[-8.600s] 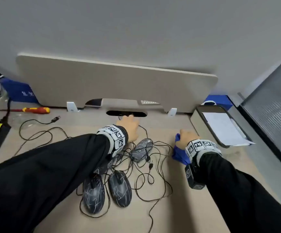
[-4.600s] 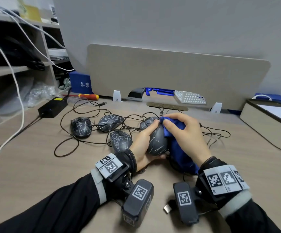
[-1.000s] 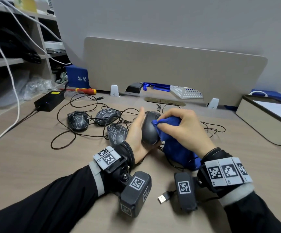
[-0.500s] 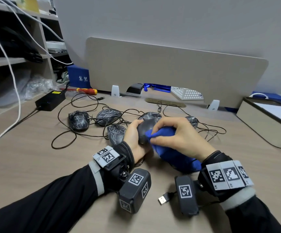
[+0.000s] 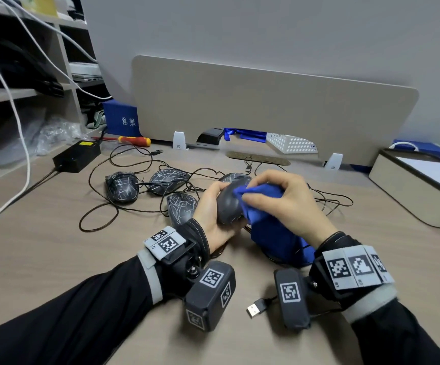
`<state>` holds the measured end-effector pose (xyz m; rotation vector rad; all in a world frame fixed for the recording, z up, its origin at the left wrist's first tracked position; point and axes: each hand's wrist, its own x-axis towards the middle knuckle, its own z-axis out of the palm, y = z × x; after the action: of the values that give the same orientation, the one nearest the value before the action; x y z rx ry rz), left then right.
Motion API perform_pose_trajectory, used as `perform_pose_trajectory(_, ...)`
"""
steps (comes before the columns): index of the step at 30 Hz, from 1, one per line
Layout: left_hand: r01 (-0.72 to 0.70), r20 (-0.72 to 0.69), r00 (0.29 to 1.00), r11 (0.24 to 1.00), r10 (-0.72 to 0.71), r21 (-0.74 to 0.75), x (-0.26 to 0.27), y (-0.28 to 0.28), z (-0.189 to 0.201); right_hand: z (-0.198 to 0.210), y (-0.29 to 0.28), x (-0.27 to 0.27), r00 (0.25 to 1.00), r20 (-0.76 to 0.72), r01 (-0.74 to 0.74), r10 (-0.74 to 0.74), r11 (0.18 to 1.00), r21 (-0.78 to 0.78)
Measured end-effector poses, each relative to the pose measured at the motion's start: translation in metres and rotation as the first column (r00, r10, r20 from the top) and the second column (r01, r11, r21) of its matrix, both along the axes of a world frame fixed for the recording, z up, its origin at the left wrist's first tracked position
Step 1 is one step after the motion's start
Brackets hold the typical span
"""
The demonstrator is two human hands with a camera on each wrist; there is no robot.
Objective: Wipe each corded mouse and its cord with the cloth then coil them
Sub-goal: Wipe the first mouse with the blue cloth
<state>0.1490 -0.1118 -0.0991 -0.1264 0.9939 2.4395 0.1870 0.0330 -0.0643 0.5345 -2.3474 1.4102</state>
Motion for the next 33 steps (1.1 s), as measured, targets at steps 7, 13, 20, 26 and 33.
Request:
perform_pose_trajectory(7,0.019,-0.081,0.996,0.999,-0.022,-0.036,0.003,0.005,0.0,0.003,0.0,0.007,0.995,0.048,-0.082,0.084,0.996,-0.04)
perform_pose_trajectory(13,0.055,-0.13,0.99,0.997,-0.062,-0.059,0.009,0.008,0.005,-0.001,0.008,-0.002,0.98,-0.036,0.186,-0.195,0.966,-0.178)
perform_pose_trajectory(20,0.026,-0.12,0.992,0.999,-0.031,-0.048,-0.001,0.005,-0.003,0.002,0.001,0.004,0.994,0.088,-0.059,0.066,0.995,-0.083)
perform_pose_trajectory(26,-0.167,-0.287,0.951,0.972,0.115,-0.168,-0.007,0.015,-0.013,-0.001,0.007,0.0,0.994,0.011,0.11,-0.11,0.994,-0.015)
perform_pose_trajectory(33,-0.184,-0.352,0.931,0.959,0.099,-0.215,-0.008,0.015,-0.018,-0.004,0.007,-0.004,0.977,0.039,0.21,-0.208,0.976,-0.057)
